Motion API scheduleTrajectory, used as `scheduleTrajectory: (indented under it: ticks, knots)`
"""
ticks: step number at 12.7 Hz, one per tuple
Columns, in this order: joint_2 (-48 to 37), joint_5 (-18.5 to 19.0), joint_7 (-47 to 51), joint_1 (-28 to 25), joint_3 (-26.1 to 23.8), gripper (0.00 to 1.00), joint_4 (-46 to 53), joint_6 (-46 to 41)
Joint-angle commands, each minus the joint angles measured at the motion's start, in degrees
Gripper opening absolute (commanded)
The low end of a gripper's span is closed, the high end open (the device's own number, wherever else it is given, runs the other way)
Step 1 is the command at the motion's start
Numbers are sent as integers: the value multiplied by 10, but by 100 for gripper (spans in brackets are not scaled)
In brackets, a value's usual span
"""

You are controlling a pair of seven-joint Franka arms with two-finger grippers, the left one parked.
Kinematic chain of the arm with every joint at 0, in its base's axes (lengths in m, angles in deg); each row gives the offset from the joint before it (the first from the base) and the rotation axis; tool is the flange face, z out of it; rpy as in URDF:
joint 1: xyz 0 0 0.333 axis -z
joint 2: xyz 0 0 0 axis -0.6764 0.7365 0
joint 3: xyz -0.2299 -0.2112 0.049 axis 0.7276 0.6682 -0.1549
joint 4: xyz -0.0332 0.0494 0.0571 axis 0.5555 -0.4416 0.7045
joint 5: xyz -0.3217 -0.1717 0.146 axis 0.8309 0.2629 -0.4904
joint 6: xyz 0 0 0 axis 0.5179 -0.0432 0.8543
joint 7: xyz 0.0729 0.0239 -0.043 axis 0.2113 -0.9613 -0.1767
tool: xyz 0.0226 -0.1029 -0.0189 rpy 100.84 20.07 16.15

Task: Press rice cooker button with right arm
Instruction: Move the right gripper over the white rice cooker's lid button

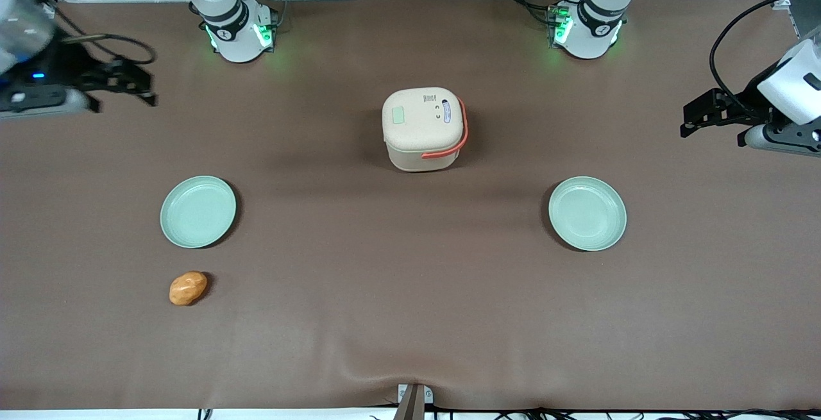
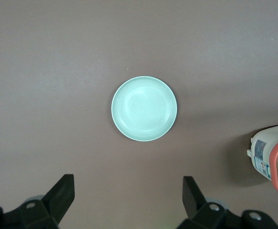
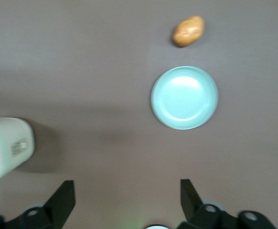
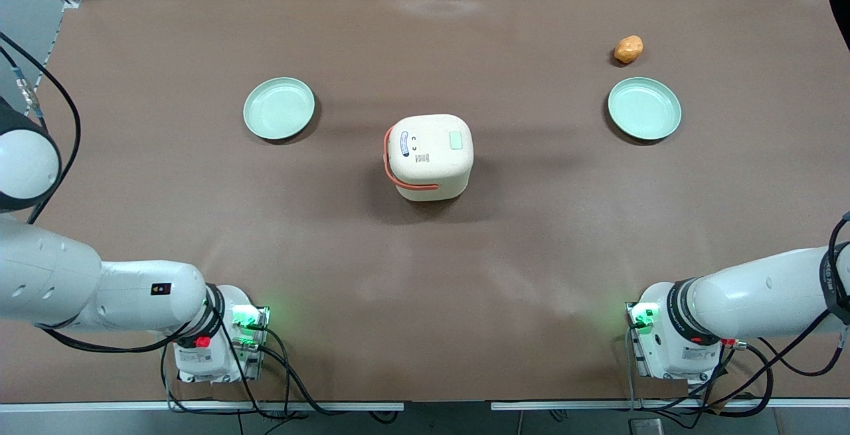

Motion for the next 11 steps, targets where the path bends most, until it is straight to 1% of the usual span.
scheduleTrajectory:
  ticks: [1, 2, 3, 4, 5, 6, 7, 9, 10, 11]
  knots:
    - [13, -15, 63, -35, -33, 50, 0, 3]
    - [25, -16, 92, -49, -49, 39, 0, 14]
    - [38, -16, 107, -71, -54, 23, 0, 26]
    - [58, -21, 126, -93, -60, 0, 1, 33]
    - [73, -39, 161, -103, -77, 0, 0, 49]
    - [89, -42, 197, -117, -92, 0, -1, 69]
    - [105, -44, 216, -136, -95, 0, 1, 85]
    - [131, -44, 222, -162, -99, 0, -3, 115]
    - [148, -40, 226, -183, -104, 0, -3, 131]
    - [162, -39, 264, -192, -109, 0, -3, 151]
